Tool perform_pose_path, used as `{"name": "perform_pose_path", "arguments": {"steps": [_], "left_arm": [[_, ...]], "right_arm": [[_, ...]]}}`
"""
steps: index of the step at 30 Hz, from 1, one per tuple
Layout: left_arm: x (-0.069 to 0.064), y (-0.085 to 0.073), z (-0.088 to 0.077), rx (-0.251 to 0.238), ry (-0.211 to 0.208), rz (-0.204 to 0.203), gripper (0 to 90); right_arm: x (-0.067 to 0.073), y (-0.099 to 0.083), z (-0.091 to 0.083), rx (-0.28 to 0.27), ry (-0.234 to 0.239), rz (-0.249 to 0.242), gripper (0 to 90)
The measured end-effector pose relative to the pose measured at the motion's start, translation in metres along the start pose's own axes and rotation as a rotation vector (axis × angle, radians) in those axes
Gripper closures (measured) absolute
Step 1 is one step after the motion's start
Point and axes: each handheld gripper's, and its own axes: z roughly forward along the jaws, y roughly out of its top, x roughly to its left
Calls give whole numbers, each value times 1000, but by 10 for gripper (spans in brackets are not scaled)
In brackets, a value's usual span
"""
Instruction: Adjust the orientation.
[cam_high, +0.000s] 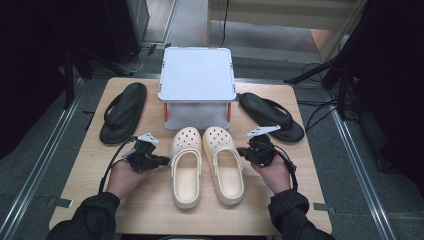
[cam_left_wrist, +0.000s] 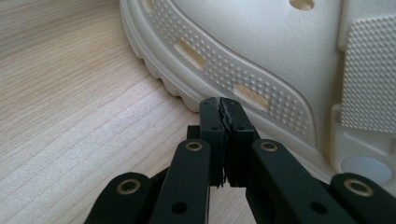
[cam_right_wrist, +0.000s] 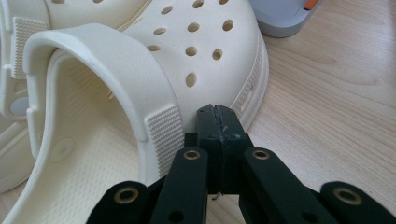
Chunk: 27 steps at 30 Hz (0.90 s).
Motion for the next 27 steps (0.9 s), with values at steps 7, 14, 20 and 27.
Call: {"name": "perform_pose_path", "arguments": {"steps": [7, 14, 20, 27], "left_arm": [[-5, 0, 3, 3, -11, 13, 887], [-13, 1, 5, 4, -17, 26, 888], [-9, 3, 0, -8, -17, 13, 814], [-7, 9, -15, -63, -53, -13, 674]], "right_arm": [[1, 1, 2, 1, 7, 2, 900], [4, 1, 3, -4, 12, -3, 900], [2, 1, 2, -13, 15, 1, 880], [-1, 0, -5, -66, 20, 32, 825]]}}
